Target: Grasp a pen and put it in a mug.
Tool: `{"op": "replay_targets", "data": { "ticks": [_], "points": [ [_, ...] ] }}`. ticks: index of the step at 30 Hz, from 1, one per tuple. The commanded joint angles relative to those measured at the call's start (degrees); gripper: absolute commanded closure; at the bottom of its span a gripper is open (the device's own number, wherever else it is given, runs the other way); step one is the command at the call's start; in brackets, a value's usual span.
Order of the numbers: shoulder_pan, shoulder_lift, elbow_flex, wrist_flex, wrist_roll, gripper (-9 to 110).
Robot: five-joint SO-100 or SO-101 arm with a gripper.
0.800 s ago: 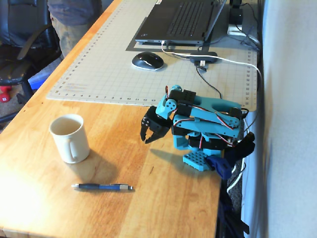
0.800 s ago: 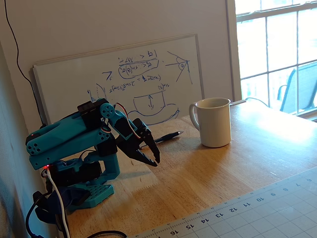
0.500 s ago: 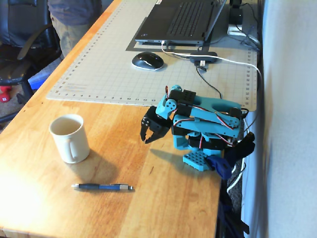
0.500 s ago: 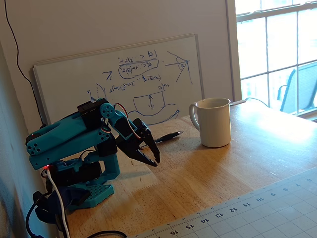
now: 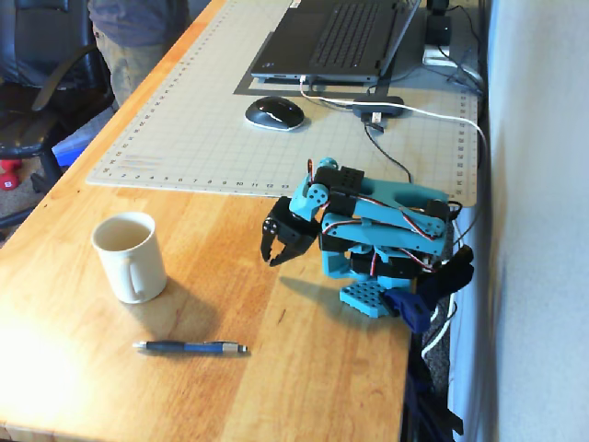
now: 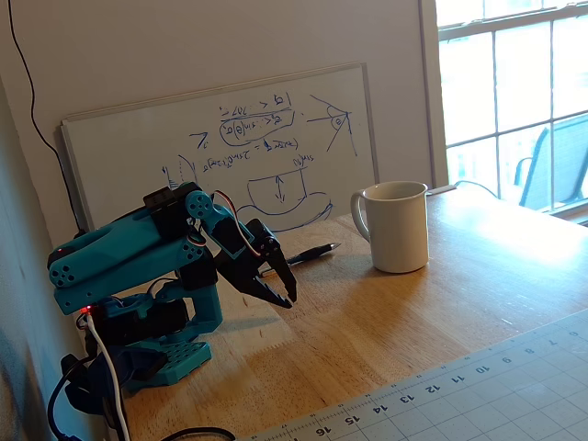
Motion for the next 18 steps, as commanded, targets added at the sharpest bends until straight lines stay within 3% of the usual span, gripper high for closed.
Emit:
{"op": "replay_targets", "data": {
  "ticks": [1, 10, 18],
  "points": [
    [-0.26, -7.65, -9.84, -0.53, 0.62, 100],
    [-0.26, -31.2, -30.85, 0.09, 2.64, 99],
    [-4.04, -46.41, -42.28, 0.0, 28.12, 97]
  ]
}}
